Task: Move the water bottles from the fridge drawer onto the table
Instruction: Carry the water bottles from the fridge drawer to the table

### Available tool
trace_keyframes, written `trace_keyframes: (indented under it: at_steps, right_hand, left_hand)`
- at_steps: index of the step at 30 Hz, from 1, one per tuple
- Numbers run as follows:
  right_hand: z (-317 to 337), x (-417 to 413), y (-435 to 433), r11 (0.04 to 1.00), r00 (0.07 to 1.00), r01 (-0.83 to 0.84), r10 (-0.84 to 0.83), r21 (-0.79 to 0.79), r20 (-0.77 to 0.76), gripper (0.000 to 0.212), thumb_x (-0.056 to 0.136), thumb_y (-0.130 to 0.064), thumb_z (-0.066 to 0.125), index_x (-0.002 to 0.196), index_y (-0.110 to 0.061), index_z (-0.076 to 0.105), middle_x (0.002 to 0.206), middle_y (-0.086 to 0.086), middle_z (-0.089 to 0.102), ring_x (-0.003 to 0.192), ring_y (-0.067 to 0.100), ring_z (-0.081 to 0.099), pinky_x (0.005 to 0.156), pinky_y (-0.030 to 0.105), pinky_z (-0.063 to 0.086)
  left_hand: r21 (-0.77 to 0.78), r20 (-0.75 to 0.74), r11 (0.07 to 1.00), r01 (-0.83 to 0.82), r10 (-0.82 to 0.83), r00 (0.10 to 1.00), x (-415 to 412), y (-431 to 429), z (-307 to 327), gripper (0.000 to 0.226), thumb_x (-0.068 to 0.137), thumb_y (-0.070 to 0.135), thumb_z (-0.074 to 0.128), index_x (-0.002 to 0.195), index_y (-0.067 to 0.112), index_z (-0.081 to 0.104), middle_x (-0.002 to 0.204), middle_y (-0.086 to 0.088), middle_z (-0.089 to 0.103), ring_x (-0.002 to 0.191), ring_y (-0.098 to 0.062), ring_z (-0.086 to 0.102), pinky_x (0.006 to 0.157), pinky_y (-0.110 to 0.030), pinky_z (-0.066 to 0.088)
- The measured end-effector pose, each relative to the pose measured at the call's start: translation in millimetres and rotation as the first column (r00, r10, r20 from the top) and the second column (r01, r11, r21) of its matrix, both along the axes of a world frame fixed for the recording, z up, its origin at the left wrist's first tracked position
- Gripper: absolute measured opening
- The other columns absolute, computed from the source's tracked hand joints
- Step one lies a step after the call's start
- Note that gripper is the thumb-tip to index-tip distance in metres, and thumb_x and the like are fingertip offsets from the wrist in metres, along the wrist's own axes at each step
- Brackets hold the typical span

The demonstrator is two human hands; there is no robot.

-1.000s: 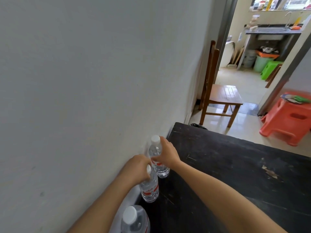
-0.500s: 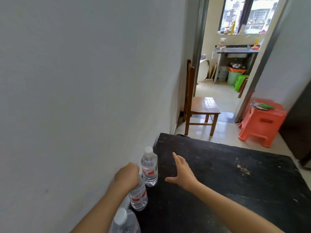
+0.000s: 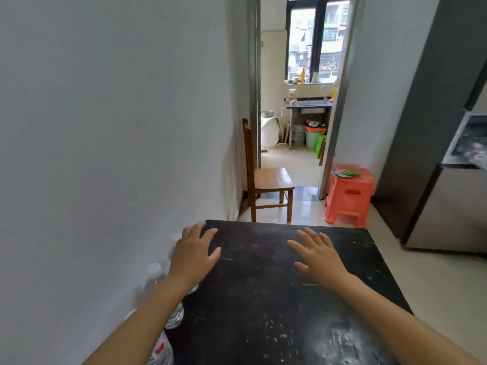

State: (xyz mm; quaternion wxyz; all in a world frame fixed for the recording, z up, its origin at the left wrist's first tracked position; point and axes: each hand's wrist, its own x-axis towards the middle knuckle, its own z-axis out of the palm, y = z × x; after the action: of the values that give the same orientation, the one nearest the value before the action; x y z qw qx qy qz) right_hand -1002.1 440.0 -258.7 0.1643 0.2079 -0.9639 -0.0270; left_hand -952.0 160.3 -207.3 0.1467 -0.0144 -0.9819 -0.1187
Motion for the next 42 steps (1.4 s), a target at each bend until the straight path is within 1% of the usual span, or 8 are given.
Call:
trace_keyframes:
  at_steps: [5, 11, 16, 21, 27, 33, 38, 42]
  right_hand:
    - [-5, 20, 48, 0.991, 0.998, 0.049, -0.054, 0.127, 0.04, 0.067, 0.032, -0.049, 0.09, 0.093, -0.027, 0.073, 0.101, 0.006, 0.072, 0.094, 0.03, 0.069, 0.076, 0.05, 0.053]
    - [-10, 89, 96, 0.981, 0.984, 0.157, -0.166, 0.114, 0.073, 0.067, 0.032, -0.048, 0.09, 0.093, -0.024, 0.074, 0.097, 0.006, 0.073, 0.092, 0.027, 0.069, 0.07, 0.047, 0.055]
    - [3, 177, 129, 0.943, 0.949, 0.312, -0.316, 0.119, 0.018, 0.067, 0.03, -0.044, 0.091, 0.092, -0.022, 0.074, 0.095, 0.008, 0.072, 0.089, 0.027, 0.07, 0.065, 0.046, 0.055]
    - [16, 289, 115, 0.888, 0.887, 0.454, -0.443, 0.07, -0.13, 0.063, 0.038, -0.04, 0.091, 0.096, -0.021, 0.072, 0.099, 0.008, 0.07, 0.091, 0.027, 0.069, 0.068, 0.044, 0.054]
    - [25, 425, 108, 0.848, 0.828, 0.527, -0.501, 0.046, -0.254, 0.059, 0.047, -0.037, 0.088, 0.099, -0.021, 0.067, 0.101, 0.007, 0.069, 0.093, 0.027, 0.067, 0.071, 0.042, 0.053]
    - [30, 548, 142, 0.721, 0.683, 0.693, -0.661, -0.012, -0.312, 0.065, 0.054, -0.034, 0.086, 0.107, -0.023, 0.049, 0.101, 0.008, 0.068, 0.096, 0.029, 0.066, 0.074, 0.045, 0.052]
    - [32, 634, 176, 0.615, 0.562, 0.788, -0.729, -0.013, -0.392, 0.041, 0.064, -0.04, 0.064, 0.099, -0.02, 0.066, 0.1, 0.007, 0.069, 0.097, 0.028, 0.065, 0.074, 0.043, 0.053]
    - [24, 690, 207, 0.573, 0.516, 0.82, -0.741, -0.003, -0.43, 0.044, 0.07, -0.045, 0.042, 0.095, -0.021, 0.069, 0.099, 0.004, 0.069, 0.104, 0.02, 0.049, 0.08, 0.037, 0.047]
  left_hand:
    - [-0.001, 0.046, 0.999, 0.041, -0.041, 0.998, 29, 25, -19, 0.053, 0.09, 0.038, 0.05, 0.139, 0.022, 0.037, 0.149, -0.004, 0.03, 0.138, -0.022, 0.024, 0.113, -0.034, 0.023]
    - [0.043, 0.094, 0.995, 0.095, -0.098, 0.991, 63, 42, -29, 0.055, 0.09, 0.036, 0.051, 0.141, 0.022, 0.035, 0.15, -0.004, 0.028, 0.139, -0.022, 0.022, 0.113, -0.036, 0.023]
    - [0.121, 0.057, 0.971, 0.209, -0.217, 0.975, 89, 65, -15, 0.055, 0.09, 0.033, 0.052, 0.141, 0.021, 0.034, 0.151, -0.005, 0.027, 0.141, -0.023, 0.02, 0.113, -0.039, 0.024]
    - [0.148, -0.016, 0.916, 0.373, -0.375, 0.927, 138, 76, -12, 0.054, 0.09, 0.033, 0.052, 0.14, 0.021, 0.035, 0.149, -0.004, 0.03, 0.14, -0.022, 0.02, 0.112, -0.038, 0.026]
    - [0.161, 0.018, 0.789, 0.593, -0.603, 0.797, 211, 114, -22, 0.054, 0.091, 0.034, 0.05, 0.141, 0.019, 0.034, 0.148, -0.004, 0.032, 0.138, -0.022, 0.021, 0.111, -0.035, 0.027]
    - [0.216, -0.016, 0.608, 0.764, -0.78, 0.626, 283, 181, -18, 0.053, 0.091, 0.032, 0.051, 0.139, 0.017, 0.036, 0.146, -0.005, 0.034, 0.136, -0.024, 0.022, 0.11, -0.036, 0.027]
    - [0.214, -0.056, 0.455, 0.865, -0.878, 0.475, 341, 244, -6, 0.051, 0.091, 0.031, 0.051, 0.138, 0.018, 0.037, 0.145, -0.005, 0.035, 0.136, -0.024, 0.023, 0.109, -0.035, 0.026]
    - [0.233, -0.098, 0.388, 0.892, -0.903, 0.419, 389, 301, 4, 0.051, 0.091, 0.03, 0.051, 0.138, 0.017, 0.037, 0.145, -0.005, 0.035, 0.135, -0.022, 0.024, 0.109, -0.031, 0.023]
